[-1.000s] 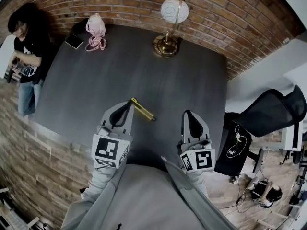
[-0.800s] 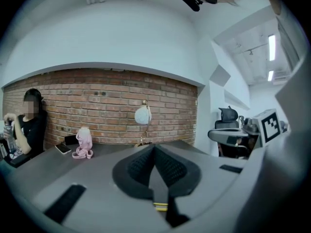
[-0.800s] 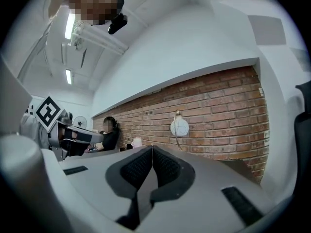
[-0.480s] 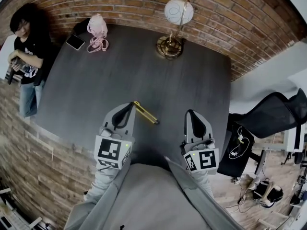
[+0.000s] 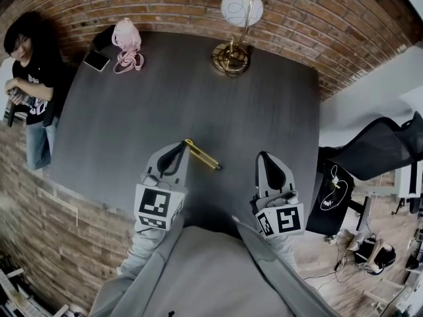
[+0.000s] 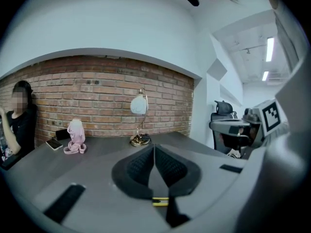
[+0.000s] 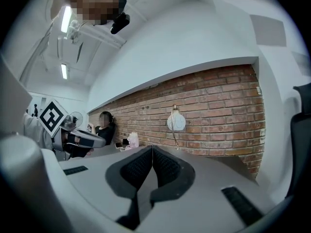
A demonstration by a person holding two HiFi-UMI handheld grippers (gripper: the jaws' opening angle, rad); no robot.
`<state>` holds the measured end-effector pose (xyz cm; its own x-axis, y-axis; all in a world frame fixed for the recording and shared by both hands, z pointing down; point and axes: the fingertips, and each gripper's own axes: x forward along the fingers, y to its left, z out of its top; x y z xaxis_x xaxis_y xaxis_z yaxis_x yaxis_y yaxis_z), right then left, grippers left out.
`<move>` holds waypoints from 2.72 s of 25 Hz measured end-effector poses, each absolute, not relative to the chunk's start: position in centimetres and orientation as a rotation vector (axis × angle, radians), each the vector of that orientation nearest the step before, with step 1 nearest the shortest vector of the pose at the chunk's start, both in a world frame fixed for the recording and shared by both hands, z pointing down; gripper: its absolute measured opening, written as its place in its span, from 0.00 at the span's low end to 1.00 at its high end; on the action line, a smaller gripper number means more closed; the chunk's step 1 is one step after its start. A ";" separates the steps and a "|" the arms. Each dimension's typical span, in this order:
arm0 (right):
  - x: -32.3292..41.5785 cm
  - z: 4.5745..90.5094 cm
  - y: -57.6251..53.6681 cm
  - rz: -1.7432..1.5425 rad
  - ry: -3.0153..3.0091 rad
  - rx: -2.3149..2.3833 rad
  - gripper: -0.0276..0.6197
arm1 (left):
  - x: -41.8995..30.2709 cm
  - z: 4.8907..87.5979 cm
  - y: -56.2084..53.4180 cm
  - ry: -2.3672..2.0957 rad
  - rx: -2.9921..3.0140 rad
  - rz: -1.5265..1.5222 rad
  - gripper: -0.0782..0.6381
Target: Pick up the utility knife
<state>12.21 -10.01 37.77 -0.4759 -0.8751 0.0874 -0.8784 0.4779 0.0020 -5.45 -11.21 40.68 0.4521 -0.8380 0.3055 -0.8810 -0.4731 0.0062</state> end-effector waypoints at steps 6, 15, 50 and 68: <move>12.7 38.8 -9.9 0.101 -2.599 1.594 0.07 | -4.0 43.0 -11.8 -1.384 2.587 0.491 0.14; 13.6 40.5 -9.8 0.159 -2.546 1.635 0.07 | -2.5 47.2 -12.6 -1.165 2.656 0.684 0.15; 17.3 44.5 -8.0 0.341 -2.392 1.767 0.07 | 1.5 63.9 -8.9 0.246 2.791 1.700 0.42; 17.6 45.3 -8.4 0.373 -2.374 1.755 0.07 | 2.0 64.0 -8.2 0.312 2.799 1.631 0.29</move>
<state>17.59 -8.42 45.25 -0.2953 -0.9139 0.2784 -0.9553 0.2777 -0.1015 2.00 -8.17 64.04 0.4811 0.1081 0.8700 0.2208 -0.9753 -0.0009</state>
